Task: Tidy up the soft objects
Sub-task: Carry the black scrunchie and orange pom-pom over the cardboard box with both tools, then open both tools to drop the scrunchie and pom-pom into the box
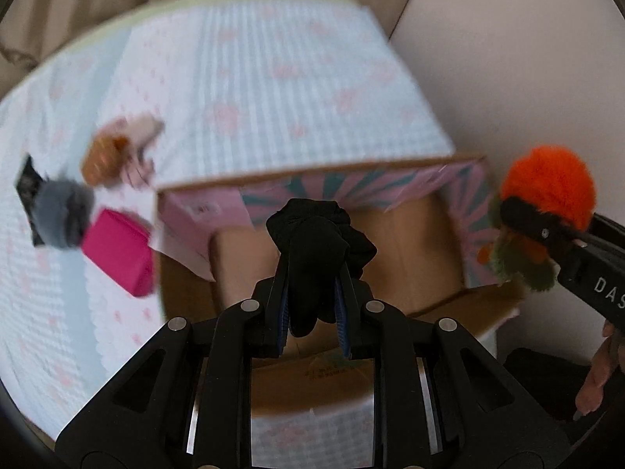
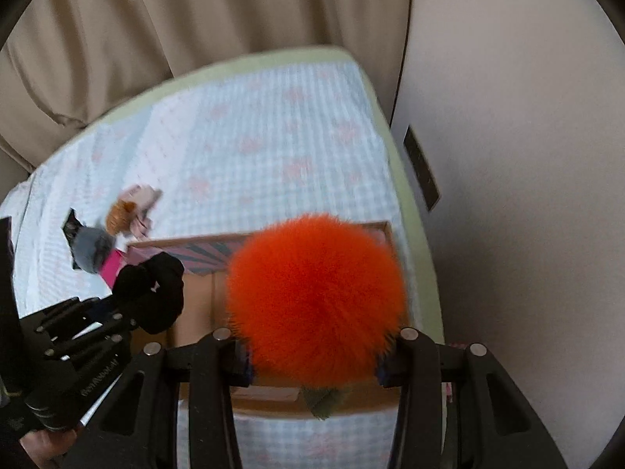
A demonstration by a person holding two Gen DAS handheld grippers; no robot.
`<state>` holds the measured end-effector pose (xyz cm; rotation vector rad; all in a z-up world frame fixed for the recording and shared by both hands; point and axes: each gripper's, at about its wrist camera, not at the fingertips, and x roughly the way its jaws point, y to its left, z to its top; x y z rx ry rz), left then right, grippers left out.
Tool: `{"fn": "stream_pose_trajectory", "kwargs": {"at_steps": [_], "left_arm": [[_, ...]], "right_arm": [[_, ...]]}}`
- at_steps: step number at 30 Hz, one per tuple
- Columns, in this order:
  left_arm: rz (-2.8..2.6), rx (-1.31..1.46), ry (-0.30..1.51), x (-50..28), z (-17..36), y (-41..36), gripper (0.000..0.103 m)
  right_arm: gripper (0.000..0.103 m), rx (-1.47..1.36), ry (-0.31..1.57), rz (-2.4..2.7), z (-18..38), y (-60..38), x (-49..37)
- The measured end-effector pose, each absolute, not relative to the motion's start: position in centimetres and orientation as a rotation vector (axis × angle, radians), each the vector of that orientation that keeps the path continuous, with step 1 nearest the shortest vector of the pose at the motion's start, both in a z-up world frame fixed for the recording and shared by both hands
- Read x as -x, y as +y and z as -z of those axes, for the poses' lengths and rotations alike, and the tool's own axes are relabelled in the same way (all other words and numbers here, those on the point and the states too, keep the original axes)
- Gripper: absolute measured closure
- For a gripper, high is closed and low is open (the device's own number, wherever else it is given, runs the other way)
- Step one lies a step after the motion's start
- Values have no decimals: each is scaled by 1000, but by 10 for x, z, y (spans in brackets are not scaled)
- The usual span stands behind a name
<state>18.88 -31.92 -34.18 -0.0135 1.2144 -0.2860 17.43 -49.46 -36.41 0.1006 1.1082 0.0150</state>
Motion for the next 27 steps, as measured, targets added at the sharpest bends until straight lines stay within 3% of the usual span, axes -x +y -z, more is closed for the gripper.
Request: {"fn": "stream_pose_trajectory", "kwargs": {"at_steps": [5,12,13,15,16,17,27], "left_arm": [[250,-9,1363,-204,406,-327,86],[195,-5,1476,-210,441,-331,86],[200,-15,1475,-210,440,-331,80],[250,-26,1490,-207,437,-336,31],[258,-52,1486,-203,434,-338,3],[253,-74,1473,-202,432,-338,0],[262,-87,1458,-193,432,-341,0]], "right_arm": [[63,-78,1258,-57,420,-496,-202],[63,-123,1361,-103,454,-497,-213],[63,-135,1378,-108,457,-497,-215],[46,-161,1384,-110,460,-499,-217],[15,-182,1382,-115,461,-500,-218],[0,-210,1379,-126,461,-502,-218],[0,-219,1373,-118,461,-500,-219]]}}
